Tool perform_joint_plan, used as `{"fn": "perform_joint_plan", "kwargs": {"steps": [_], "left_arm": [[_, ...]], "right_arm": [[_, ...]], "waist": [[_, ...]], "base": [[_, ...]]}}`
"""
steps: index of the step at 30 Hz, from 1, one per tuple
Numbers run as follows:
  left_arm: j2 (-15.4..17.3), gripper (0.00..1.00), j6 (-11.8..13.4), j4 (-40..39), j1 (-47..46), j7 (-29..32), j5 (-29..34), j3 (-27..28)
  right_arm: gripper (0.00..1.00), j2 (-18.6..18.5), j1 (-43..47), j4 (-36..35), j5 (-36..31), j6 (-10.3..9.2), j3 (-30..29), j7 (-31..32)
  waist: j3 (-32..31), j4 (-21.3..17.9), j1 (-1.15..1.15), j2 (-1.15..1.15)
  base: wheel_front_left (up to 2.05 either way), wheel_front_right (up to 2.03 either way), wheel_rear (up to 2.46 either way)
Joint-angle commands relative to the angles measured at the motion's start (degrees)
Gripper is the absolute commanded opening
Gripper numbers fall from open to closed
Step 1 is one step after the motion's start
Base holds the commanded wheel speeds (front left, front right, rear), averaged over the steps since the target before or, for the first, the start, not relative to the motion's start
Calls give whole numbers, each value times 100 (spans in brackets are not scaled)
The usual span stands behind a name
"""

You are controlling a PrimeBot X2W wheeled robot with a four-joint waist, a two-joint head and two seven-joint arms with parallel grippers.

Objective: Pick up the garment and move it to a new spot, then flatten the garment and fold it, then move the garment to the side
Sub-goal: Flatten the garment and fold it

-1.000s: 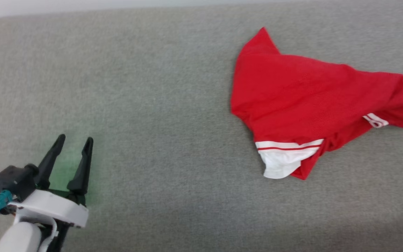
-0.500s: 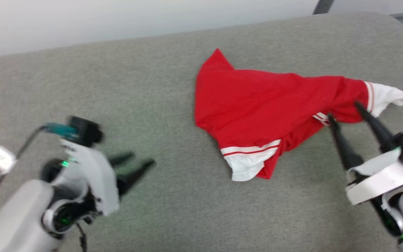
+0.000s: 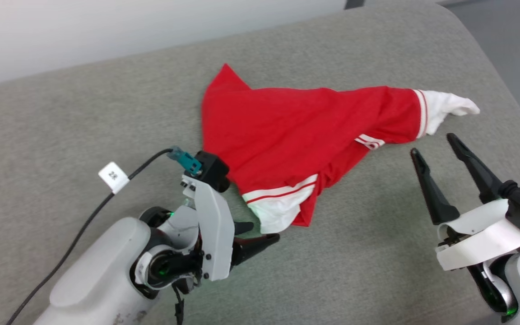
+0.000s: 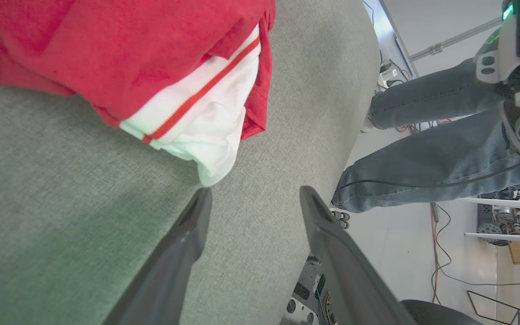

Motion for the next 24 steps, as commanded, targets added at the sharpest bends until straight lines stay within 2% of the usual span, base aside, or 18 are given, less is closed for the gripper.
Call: {"fn": "perform_joint_plan", "kwargs": {"steps": [1,7,14,15,16,17,21,24], "left_arm": [[8,100,17,125,-66,-87,109,-6],[91,100,-85,582,-237,-245,408,-89],[-6,100,-153,1081,-299,-470,385,-23],[-12,49,-184,1129,-301,-465,384,-43],[-24,28,-200,1177,-308,-476,380,-63],[-47,0,-222,1223,-319,-509,359,-48],[-27,0,-295,1272,-384,-539,303,-26],[189,0,-329,1183,-417,-601,283,62]], "right_arm": [[100,65,-29,-74,-70,-9,7,-25],[100,172,-59,-256,-311,-9,38,-25],[100,328,-111,-366,-516,-9,56,-15],[100,334,-123,-370,-523,-9,46,-15],[100,335,-133,-377,-512,-9,33,-15],[100,334,-134,-378,-489,-9,19,-15],[100,301,-83,-358,-468,-9,-19,-15],[100,302,-66,-336,-427,-9,19,-15]], "waist": [[159,-252,0,0],[310,-440,0,0],[405,-520,0,0],[410,-513,0,0],[410,-499,0,0],[404,-479,0,0],[345,-369,0,0],[254,-266,0,0]], "base": [[0,0,0],[0,0,0],[0,0,0],[0,0,0],[0,0,0],[0,0,0],[0,0,0],[0,0,0]]}}
